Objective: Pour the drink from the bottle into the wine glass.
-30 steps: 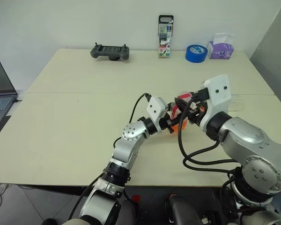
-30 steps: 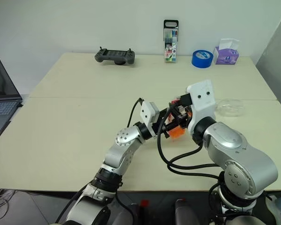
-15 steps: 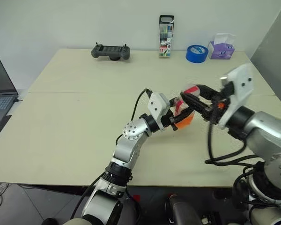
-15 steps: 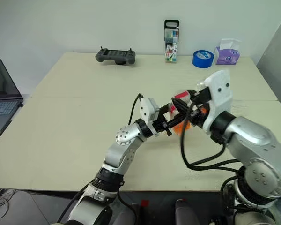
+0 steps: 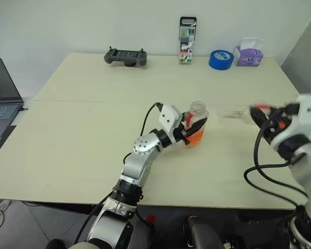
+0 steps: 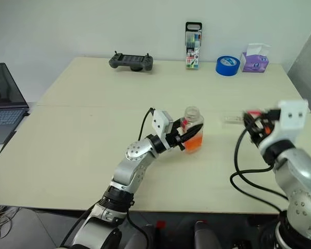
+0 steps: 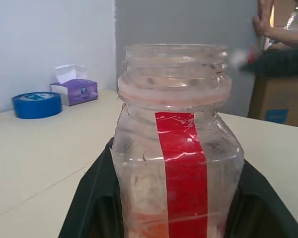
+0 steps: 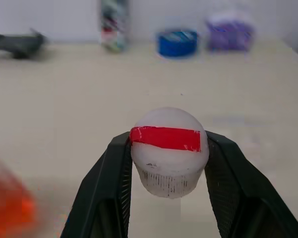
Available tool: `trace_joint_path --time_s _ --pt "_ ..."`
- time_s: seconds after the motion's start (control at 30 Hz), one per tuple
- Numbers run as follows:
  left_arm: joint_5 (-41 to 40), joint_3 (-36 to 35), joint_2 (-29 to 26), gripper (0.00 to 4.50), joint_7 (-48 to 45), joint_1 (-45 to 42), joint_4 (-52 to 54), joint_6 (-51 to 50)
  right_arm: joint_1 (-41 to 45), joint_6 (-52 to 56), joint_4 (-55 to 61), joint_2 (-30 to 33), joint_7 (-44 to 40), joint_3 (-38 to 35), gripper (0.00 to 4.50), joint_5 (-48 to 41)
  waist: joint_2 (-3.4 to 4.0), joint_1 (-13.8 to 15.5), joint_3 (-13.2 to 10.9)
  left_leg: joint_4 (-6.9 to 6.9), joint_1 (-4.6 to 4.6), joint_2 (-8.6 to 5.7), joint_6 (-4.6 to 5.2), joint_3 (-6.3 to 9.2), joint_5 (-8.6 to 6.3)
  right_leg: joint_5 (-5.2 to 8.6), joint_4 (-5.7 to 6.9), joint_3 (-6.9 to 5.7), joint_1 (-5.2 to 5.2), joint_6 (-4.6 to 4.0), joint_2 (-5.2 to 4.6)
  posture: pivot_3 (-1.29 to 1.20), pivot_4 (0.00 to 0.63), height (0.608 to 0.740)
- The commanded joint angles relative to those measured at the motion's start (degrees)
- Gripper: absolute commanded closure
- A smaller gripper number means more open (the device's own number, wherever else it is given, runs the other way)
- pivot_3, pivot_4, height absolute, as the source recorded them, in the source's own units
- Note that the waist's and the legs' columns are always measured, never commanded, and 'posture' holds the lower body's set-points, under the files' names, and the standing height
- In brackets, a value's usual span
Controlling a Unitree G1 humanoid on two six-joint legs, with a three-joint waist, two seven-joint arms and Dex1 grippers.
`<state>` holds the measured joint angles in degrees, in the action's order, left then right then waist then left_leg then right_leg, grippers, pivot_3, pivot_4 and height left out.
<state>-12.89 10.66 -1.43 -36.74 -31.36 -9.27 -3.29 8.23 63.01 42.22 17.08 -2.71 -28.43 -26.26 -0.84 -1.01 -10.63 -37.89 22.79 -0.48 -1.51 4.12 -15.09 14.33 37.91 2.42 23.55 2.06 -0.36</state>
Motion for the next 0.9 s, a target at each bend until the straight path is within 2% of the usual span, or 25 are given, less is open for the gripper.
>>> trace_joint_path --time_s 0.03,0.13,0.23,0.4,0.7,0.83,0.9 --pt "-0.21 -0.25 0.68 2.74 0.52 -2.06 2.3 0.7 -6.6 -15.95 -7.55 -6.19 -2.28 4.42 2.78 3.51 0.0 -0.37 0.0 0.01 -0.05 0.01 0.0 -0.03 0.0 0.0 0.02 0.05 0.0 0.0 0.01 0.0 0.15 0.74" --pt "-0.33 -0.9 0.54 2.74 1.02 -2.6 2.5 0.12 -10.64 -26.64 -11.98 -9.99 -4.16 5.07 2.78 4.82 0.1 -0.74 0.02 0.0 -0.16 0.03 0.0 -0.04 0.0 0.01 0.08 0.12 -0.02 0.01 0.04 0.0 0.15 0.74" --pt "-0.23 -1.73 -0.05 2.74 1.73 -3.02 2.14 -0.04 -12.35 -31.42 -13.45 -10.25 -4.55 7.12 1.75 6.77 0.11 -0.82 0.02 -0.01 -0.18 0.04 0.0 -0.07 0.0 0.01 0.08 0.15 -0.03 0.02 0.09 0.0 0.15 0.74" --pt "0.27 -2.28 -0.61 2.74 2.46 -3.3 1.17 0.53 -11.8 -31.87 -13.42 -8.54 -3.25 9.74 0.02 9.29 0.11 -0.68 0.02 0.01 -0.15 0.06 0.0 -0.08 0.0 0.01 0.06 0.09 -0.03 0.01 0.14 0.0 0.15 0.74" --pt "1.77 -5.65 -2.77 2.74 4.0 -7.99 -7.49 5.01 -11.16 -28.2 -11.6 -3.59 -2.3 13.76 0.0 13.27 0.1 -0.68 0.01 -0.01 -0.16 0.03 0.0 -0.1 0.0 0.01 0.05 0.09 -0.04 0.01 0.12 0.0 0.15 0.74" --pt "3.03 -7.45 -4.36 2.74 5.8 -10.06 -11.66 7.16 -5.55 -24.6 -4.73 -1.68 -5.12 16.21 0.0 9.86 0.1 -0.77 0.01 -0.01 -0.16 0.04 0.0 -0.1 0.0 0.01 0.08 0.11 -0.03 0.01 0.14 0.0 0.15 0.74" --pt "3.28 -9.78 -5.3 2.74 8.62 -11.65 -14.63 7.59 -0.74 -18.88 -1.34 -0.71 -8.52 19.41 0.0 4.14 0.08 -0.82 0.0 -0.02 -0.17 0.03 0.0 -0.07 0.0 0.01 0.08 0.1 -0.03 0.02 0.14 0.0 0.15 0.74"
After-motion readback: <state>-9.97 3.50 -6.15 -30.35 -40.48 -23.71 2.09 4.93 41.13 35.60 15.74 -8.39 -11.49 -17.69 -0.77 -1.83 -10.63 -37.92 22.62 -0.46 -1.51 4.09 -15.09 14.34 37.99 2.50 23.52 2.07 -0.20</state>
